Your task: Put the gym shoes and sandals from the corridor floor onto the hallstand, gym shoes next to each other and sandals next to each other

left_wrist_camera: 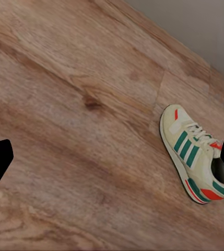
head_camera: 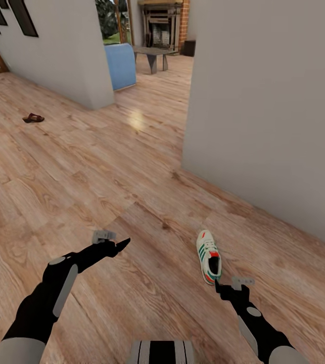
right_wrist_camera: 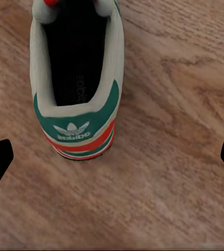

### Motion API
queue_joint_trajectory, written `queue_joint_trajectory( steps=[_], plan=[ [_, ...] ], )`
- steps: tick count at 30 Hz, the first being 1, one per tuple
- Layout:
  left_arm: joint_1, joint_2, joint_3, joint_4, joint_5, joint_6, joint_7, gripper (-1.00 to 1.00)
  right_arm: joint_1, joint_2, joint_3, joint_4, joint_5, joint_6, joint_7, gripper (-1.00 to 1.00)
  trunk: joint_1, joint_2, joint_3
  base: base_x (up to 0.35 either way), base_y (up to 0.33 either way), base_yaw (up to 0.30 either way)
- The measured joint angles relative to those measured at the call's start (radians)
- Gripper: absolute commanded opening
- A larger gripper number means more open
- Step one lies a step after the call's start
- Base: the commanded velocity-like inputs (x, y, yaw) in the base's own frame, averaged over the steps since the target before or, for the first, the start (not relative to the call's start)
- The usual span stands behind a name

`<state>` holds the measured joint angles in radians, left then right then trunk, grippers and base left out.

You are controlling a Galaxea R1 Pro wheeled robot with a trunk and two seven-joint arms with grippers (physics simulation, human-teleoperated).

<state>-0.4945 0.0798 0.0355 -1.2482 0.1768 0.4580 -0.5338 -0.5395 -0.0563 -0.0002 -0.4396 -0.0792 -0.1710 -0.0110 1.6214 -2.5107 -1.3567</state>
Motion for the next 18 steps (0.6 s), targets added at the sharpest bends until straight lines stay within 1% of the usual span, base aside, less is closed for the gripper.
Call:
queue_joint_trajectory(
  steps=[2,4,5,7,11,13,18],
  plan=[
    [0.001,-0.002,-0.007,-0.02,0.0,0.008,-0.001,1.0,0.0,0.0,0.0,-0.001,0.0,0.001,0.0,1.0,0.001,0.0,-0.011,0.0,0.0,0.0],
    [0.006,-0.002,-0.022,-0.036,0.0,0.014,-0.002,1.0,0.0,0.002,0.0,-0.002,0.0,0.003,0.0,1.0,0.002,-0.001,-0.022,0.0,0.0,0.0],
    [0.011,-0.002,-0.041,-0.048,-0.002,0.017,-0.005,1.0,0.0,0.005,0.0,-0.003,0.0,0.006,0.0,1.0,0.002,-0.001,-0.027,0.0,0.0,0.0],
    [0.014,-0.002,-0.062,-0.055,-0.001,0.019,-0.006,1.0,0.0,0.009,0.0,-0.004,0.001,0.013,0.0,1.0,0.003,-0.002,-0.038,0.0,0.0,0.0],
    [0.017,0.001,-0.093,-0.063,0.002,0.021,-0.008,1.0,0.0,0.023,0.0,-0.007,0.003,0.031,0.0,1.0,0.005,-0.003,-0.06,0.0,0.0,0.0],
    [0.018,0.001,-0.101,-0.065,0.003,0.022,-0.009,1.0,0.0,0.029,0.0,-0.009,0.003,0.037,0.0,1.0,0.006,-0.003,-0.069,0.0,0.0,0.0],
    [0.018,0.001,-0.101,-0.065,0.003,0.022,-0.009,1.0,0.0,0.029,0.0,-0.009,0.003,0.037,0.0,1.0,0.008,-0.004,-0.093,0.0,0.0,0.0]
  ],
)
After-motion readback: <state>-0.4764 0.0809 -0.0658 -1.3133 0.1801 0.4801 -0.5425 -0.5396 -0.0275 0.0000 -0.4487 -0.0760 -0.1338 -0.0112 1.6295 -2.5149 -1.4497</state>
